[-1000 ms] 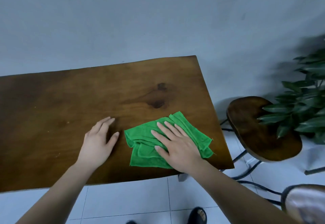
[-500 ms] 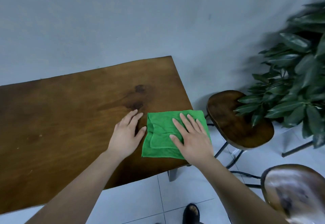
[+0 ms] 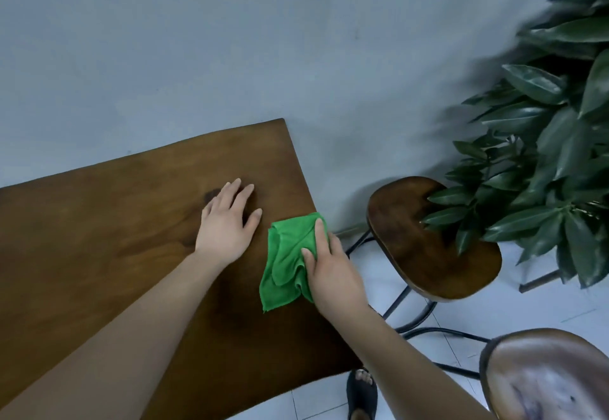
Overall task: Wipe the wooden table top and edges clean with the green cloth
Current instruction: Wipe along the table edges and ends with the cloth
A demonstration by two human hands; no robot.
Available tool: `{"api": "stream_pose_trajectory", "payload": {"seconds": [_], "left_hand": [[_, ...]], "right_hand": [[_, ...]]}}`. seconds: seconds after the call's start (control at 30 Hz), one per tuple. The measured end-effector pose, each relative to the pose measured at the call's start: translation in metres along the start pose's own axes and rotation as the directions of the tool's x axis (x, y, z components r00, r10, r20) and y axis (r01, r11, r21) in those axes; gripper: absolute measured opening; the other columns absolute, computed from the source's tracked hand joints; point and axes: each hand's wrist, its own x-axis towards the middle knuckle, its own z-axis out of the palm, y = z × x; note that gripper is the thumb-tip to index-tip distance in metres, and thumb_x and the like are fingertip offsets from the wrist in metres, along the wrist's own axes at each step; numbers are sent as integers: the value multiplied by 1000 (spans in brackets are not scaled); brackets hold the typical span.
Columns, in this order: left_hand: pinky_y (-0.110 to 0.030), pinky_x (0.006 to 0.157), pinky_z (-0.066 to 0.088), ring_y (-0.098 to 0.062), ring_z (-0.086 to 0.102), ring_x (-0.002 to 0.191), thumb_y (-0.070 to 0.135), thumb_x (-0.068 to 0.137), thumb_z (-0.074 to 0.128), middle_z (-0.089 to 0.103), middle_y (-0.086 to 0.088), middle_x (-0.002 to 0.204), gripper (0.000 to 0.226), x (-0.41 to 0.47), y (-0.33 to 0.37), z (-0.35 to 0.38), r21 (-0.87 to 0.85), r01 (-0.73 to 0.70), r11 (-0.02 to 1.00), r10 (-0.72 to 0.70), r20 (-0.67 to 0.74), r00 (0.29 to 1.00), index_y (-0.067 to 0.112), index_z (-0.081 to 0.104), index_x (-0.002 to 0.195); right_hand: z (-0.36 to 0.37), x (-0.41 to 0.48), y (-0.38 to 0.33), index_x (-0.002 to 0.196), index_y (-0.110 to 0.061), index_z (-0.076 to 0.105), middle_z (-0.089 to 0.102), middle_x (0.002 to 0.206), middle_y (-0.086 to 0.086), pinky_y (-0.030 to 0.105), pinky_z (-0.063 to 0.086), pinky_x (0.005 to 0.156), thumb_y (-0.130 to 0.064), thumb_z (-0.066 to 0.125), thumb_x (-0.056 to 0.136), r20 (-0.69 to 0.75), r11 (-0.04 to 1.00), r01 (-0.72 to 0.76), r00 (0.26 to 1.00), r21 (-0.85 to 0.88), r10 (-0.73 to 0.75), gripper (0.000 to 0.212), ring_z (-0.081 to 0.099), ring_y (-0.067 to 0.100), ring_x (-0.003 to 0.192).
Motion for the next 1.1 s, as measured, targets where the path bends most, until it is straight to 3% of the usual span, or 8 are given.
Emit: {"api": "stream_pose_trajectory", "payload": {"seconds": [0.1,0.33,0.57,0.67,0.8,0.93,1.03,1.1], "left_hand": [[-54,133,20,-21,16,169,62,112,38,24,4,181,64,33,-2,5,19,35,999,-35,-12,999,35,35,170],[-49,136,13,-14,8,170,66,110,18,19,7,182,69,52,3,11,94,83,992,-81,-18,997,37,26,173],[-51,137,12,-10,3,170,72,108,10,13,12,183,73,57,7,9,148,117,982,-121,17,993,40,19,173],[-52,137,12,-10,3,170,76,106,9,11,13,183,75,59,4,10,145,123,982,-128,29,991,42,17,173],[-50,136,10,-11,4,170,78,105,8,12,14,183,76,59,3,12,160,128,979,-132,18,991,43,16,173],[-48,136,12,-10,4,170,72,110,13,15,13,182,71,56,4,12,150,103,983,-103,-12,995,40,20,173],[-48,136,12,-9,3,169,70,111,15,14,13,183,69,55,3,12,150,100,984,-99,-12,995,40,21,173],[-47,136,13,-8,2,169,69,111,16,15,13,182,68,54,2,12,148,90,985,-88,-20,996,40,22,173]], "right_hand": [[-1,55,-13,173,-23,-9,33,169,11,43,55,99,-49,20,117,6,999,25,1000,32,-25,69,54,31,138],[12,217,-43,173,-8,3,52,146,21,44,49,83,-39,31,117,-54,984,35,998,174,-26,69,66,38,114],[5,335,-72,155,4,34,60,139,22,41,46,84,-35,33,119,31,942,-104,995,318,100,53,68,42,120],[1,359,-78,151,4,37,63,141,22,42,48,92,-33,32,119,81,917,-145,989,371,123,49,66,40,125],[0,359,-75,141,0,42,65,136,21,38,43,84,-36,33,119,86,908,-145,989,392,120,43,67,41,121],[-1,297,-58,139,0,44,63,130,24,42,45,83,-39,35,118,94,916,-95,994,389,63,45,67,45,115],[-2,217,-36,150,-1,39,62,128,18,41,48,80,-42,37,117,87,914,-42,996,404,8,52,68,38,107],[-2,163,-21,159,-8,33,61,136,12,41,56,86,-46,35,117,104,913,-36,995,406,-7,57,68,28,109]]}}
